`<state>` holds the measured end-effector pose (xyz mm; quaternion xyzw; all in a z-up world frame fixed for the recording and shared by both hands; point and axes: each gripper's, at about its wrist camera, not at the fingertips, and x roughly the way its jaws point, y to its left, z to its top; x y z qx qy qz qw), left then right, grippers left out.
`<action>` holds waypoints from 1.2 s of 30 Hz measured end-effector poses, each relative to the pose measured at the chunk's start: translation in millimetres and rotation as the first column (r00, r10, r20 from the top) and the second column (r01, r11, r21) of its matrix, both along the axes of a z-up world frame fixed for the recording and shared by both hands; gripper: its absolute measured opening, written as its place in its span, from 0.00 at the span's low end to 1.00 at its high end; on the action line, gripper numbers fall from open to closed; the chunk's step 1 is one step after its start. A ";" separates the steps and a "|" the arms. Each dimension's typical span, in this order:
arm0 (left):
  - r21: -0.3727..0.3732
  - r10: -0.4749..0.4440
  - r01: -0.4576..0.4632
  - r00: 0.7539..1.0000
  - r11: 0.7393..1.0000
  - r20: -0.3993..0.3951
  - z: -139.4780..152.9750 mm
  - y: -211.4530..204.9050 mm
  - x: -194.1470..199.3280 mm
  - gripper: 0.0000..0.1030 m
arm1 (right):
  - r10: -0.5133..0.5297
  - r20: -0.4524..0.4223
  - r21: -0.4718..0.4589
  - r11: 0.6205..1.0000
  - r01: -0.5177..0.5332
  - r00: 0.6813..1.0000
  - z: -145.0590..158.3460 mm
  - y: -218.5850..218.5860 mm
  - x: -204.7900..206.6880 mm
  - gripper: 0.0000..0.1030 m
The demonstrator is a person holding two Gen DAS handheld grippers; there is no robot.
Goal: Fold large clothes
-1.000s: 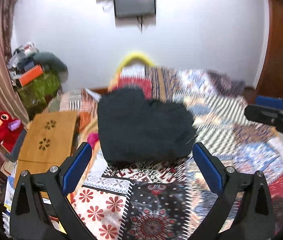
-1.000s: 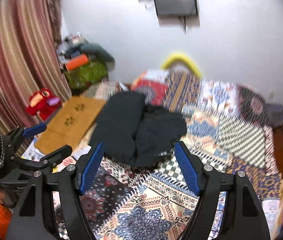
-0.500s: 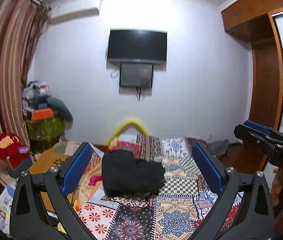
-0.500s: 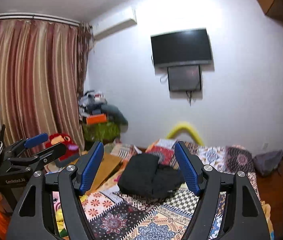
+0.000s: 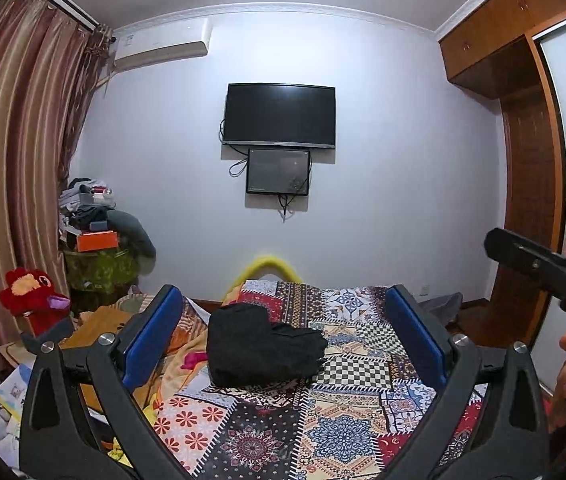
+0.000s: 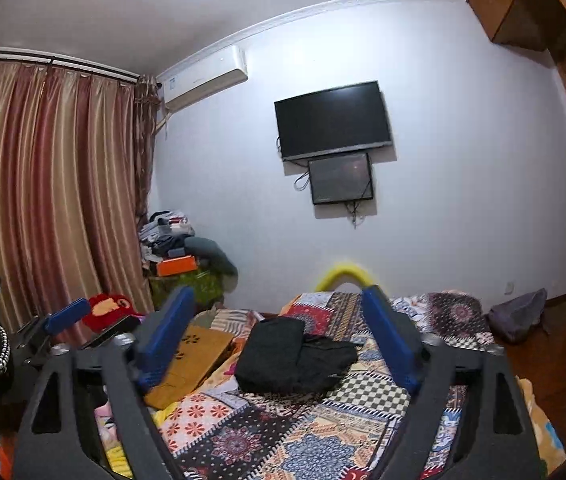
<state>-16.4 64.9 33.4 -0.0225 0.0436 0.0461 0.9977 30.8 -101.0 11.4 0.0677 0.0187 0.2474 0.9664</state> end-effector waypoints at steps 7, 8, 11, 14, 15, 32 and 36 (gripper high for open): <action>-0.004 0.012 -0.012 1.000 1.000 -0.008 -1.8 -1.7 -1.5 1.00 | -0.045 0.018 -0.032 0.998 0.045 0.999 -0.3 7.0 -2.5 1.00; -0.005 0.015 -0.015 1.000 1.000 -0.010 -2.1 -1.8 -1.4 1.00 | -0.051 0.019 -0.031 0.998 0.052 0.999 -1.2 6.2 -2.0 1.00; -0.008 0.016 -0.016 1.000 1.000 -0.018 -3.7 -1.0 -1.0 1.00 | -0.052 0.010 -0.038 0.998 0.052 0.999 -5.4 3.9 -3.1 1.00; -0.014 0.022 -0.022 0.999 1.000 -0.023 -4.2 1.0 -0.4 1.00 | -0.051 0.001 -0.029 0.998 0.051 0.999 -7.7 1.2 -4.0 1.00; -0.015 0.023 -0.024 0.999 1.000 -0.024 -4.8 1.6 -0.4 1.00 | -0.049 -0.002 -0.027 0.998 0.049 0.999 -7.5 0.5 -3.7 1.00; -0.003 0.051 -0.051 0.998 0.999 -0.028 -7.9 1.4 1.5 1.00 | -0.053 -0.055 -0.043 0.998 0.051 0.997 -9.8 -1.4 -0.4 1.00; 0.004 0.056 -0.056 0.998 0.998 -0.025 -8.3 -0.2 1.0 1.00 | -0.051 -0.048 -0.041 0.998 0.049 0.998 -9.0 -3.5 -1.8 1.00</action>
